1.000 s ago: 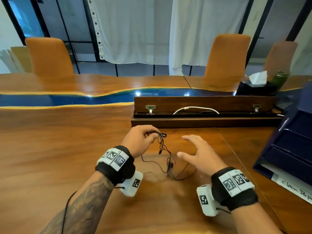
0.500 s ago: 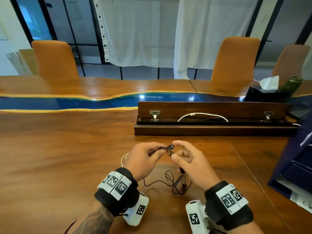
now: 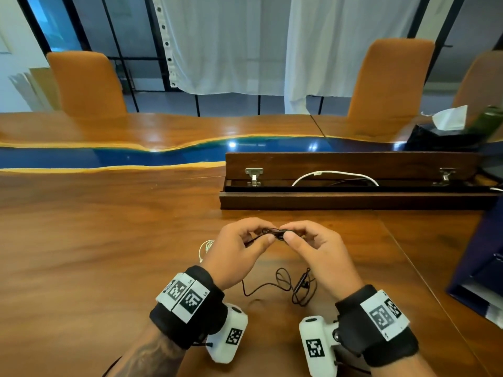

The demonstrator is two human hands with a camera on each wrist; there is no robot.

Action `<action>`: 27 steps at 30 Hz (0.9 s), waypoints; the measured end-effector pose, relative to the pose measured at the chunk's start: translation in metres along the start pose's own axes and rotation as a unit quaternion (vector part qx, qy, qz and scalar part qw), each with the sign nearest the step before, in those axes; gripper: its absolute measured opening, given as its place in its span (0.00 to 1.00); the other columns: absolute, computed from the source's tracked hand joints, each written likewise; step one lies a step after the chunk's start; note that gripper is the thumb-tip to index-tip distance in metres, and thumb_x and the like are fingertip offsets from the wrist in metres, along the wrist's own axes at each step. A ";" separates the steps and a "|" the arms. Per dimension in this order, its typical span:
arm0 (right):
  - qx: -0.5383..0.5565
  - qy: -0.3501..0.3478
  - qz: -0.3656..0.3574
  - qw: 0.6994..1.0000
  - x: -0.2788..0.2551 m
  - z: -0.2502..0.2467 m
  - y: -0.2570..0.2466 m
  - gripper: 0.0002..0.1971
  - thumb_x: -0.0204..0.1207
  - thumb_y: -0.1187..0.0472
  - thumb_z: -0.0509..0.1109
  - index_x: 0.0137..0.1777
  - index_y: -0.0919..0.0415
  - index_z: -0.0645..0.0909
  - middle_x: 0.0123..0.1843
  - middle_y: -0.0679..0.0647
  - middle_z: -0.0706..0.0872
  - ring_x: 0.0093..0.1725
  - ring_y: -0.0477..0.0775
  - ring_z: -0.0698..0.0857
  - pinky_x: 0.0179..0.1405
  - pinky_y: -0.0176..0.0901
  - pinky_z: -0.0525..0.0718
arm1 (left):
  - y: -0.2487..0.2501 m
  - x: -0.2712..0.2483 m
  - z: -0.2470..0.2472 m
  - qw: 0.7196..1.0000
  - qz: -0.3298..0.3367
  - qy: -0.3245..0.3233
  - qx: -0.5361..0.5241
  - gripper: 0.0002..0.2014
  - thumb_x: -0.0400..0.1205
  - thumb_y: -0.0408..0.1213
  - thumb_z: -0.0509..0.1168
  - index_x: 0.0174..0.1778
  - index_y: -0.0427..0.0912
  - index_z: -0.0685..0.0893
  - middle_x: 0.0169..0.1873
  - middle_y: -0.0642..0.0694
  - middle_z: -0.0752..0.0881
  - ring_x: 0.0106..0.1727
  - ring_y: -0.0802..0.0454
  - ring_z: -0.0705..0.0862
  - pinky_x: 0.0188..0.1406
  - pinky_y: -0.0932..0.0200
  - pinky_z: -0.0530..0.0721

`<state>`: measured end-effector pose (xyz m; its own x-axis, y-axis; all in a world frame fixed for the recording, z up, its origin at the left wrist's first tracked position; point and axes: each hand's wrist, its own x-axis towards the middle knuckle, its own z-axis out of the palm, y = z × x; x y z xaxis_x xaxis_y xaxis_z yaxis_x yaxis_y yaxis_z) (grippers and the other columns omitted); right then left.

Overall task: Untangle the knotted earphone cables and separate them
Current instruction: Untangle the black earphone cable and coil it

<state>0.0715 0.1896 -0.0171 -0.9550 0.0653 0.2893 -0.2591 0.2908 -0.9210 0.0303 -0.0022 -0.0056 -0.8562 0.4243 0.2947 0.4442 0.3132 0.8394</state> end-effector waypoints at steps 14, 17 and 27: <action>0.184 -0.075 0.094 0.976 -0.006 -0.006 -0.003 0.11 0.81 0.51 0.73 0.53 0.59 0.85 0.28 0.46 0.73 0.25 0.44 0.66 0.23 0.35 0.64 | -0.001 0.002 0.013 0.999 0.007 0.014 -0.041 0.05 0.86 0.35 0.68 0.49 0.47 0.88 0.39 0.53 0.88 0.36 0.56 0.87 0.36 0.70 0.80; 0.090 -0.050 0.062 0.993 -0.004 -0.008 -0.005 0.09 0.79 0.57 0.76 0.54 0.60 0.85 0.33 0.44 0.85 0.31 0.39 0.79 0.30 0.30 0.77 | -0.001 0.000 0.014 0.998 0.006 0.020 -0.059 0.07 0.87 0.35 0.65 0.50 0.44 0.89 0.39 0.51 0.88 0.35 0.55 0.86 0.35 0.65 0.81; -0.025 0.045 0.043 0.998 -0.001 0.000 -0.004 0.04 0.79 0.62 0.76 0.48 0.53 0.86 0.47 0.44 0.90 0.50 0.39 0.86 0.51 0.37 0.81 | 0.005 -0.005 0.003 0.989 -0.009 -0.027 -0.142 0.06 0.83 0.32 0.71 0.54 0.44 0.86 0.38 0.51 0.83 0.34 0.42 0.76 0.35 0.52 0.77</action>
<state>0.0736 0.1880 -0.0134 -0.9562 0.1761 0.2338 -0.1668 0.3284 -0.9297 0.0379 -0.0005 -0.0045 -0.8445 0.4687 0.2590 0.3291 0.0728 0.9415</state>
